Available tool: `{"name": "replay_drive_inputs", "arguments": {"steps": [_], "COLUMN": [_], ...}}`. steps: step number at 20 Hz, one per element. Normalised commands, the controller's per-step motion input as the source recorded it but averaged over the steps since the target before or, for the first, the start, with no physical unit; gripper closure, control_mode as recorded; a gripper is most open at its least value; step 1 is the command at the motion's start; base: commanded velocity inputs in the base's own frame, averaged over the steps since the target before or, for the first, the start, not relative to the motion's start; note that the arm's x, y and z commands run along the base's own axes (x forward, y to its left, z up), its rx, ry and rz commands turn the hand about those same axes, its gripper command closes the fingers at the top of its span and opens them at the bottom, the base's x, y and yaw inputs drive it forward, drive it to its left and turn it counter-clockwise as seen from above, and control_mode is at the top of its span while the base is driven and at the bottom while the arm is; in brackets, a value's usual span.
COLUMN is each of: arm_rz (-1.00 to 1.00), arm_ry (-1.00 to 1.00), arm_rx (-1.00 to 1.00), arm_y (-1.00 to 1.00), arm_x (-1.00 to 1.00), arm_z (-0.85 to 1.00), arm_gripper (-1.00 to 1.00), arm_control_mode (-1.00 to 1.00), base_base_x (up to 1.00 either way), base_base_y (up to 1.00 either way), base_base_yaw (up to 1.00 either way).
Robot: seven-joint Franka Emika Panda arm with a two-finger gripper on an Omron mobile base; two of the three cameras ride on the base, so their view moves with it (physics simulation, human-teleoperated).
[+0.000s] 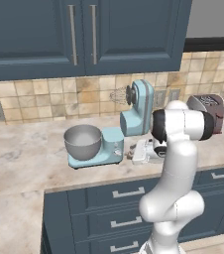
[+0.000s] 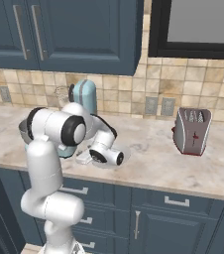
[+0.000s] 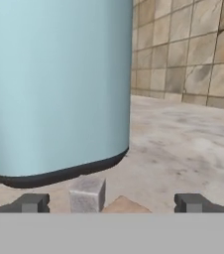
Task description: Add butter and sugar cubes to the stand mixer bowl and then turn on the stand mixer to begin making frosting.
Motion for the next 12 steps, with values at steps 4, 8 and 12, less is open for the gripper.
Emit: {"name": "replay_drive_inputs", "arguments": {"steps": [4,8,12], "arm_rz": [0.0,0.0,0.0], "arm_ry": [0.0,0.0,0.01], "arm_rx": [-0.01,0.0,-0.03], "arm_y": [0.0,0.0,0.0], "arm_x": [0.24,0.24,0.07], "arm_z": [-0.22,-0.19,-0.28], "arm_gripper": [-1.0,-1.0,-1.0], "arm_control_mode": [-1.0,-1.0,-1.0], "base_base_x": [0.0,0.0,0.0], "base_base_y": [0.0,0.0,0.0], "base_base_yaw": [0.0,0.0,0.0]}}
